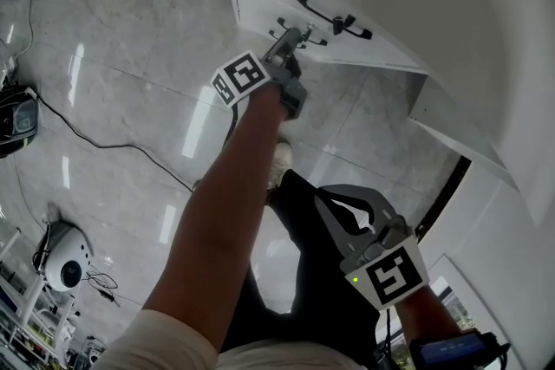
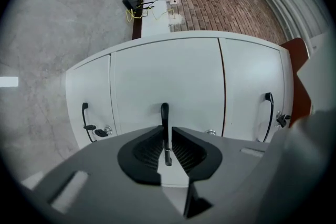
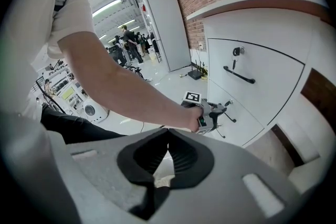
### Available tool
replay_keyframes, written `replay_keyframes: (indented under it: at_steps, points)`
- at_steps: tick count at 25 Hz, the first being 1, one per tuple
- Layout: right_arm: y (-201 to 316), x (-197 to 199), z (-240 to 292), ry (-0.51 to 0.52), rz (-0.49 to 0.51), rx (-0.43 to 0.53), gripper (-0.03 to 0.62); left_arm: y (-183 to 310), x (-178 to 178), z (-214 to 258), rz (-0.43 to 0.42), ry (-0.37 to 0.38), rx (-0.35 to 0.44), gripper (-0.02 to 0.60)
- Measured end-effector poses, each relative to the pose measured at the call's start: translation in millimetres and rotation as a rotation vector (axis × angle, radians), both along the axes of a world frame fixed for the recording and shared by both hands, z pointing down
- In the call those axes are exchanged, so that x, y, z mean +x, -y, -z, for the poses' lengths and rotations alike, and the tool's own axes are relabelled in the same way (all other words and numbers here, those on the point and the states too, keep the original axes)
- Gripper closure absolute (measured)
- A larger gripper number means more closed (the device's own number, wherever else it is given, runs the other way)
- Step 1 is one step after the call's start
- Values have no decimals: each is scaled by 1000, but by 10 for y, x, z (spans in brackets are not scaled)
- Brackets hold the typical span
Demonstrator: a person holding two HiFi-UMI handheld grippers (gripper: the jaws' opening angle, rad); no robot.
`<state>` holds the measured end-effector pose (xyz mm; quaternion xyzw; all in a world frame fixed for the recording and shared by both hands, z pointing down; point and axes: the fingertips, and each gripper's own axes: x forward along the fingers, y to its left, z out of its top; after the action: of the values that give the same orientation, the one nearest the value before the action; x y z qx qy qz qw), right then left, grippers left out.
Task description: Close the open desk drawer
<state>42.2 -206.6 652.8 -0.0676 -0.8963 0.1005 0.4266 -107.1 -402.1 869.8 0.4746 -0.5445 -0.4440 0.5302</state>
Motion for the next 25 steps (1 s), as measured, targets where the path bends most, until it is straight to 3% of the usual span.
replay_keyframes:
  at_steps: [5, 10, 15, 25]
  points:
    - [-68, -103, 290, 13, -5, -5, 591, -244, -94, 195, -28, 31, -70, 515]
    - [-183, -158, 620, 13, -31, -11, 591, -666, -126, 580, -61, 46, -79, 516]
    - [-396, -210, 1028, 21, -42, 4, 591, -1052, -13, 1163, -104, 47, -50, 520]
    - [-916, -304, 2029, 84, -138, 37, 591, -1968, 385, 2758, -263, 66, 50, 529]
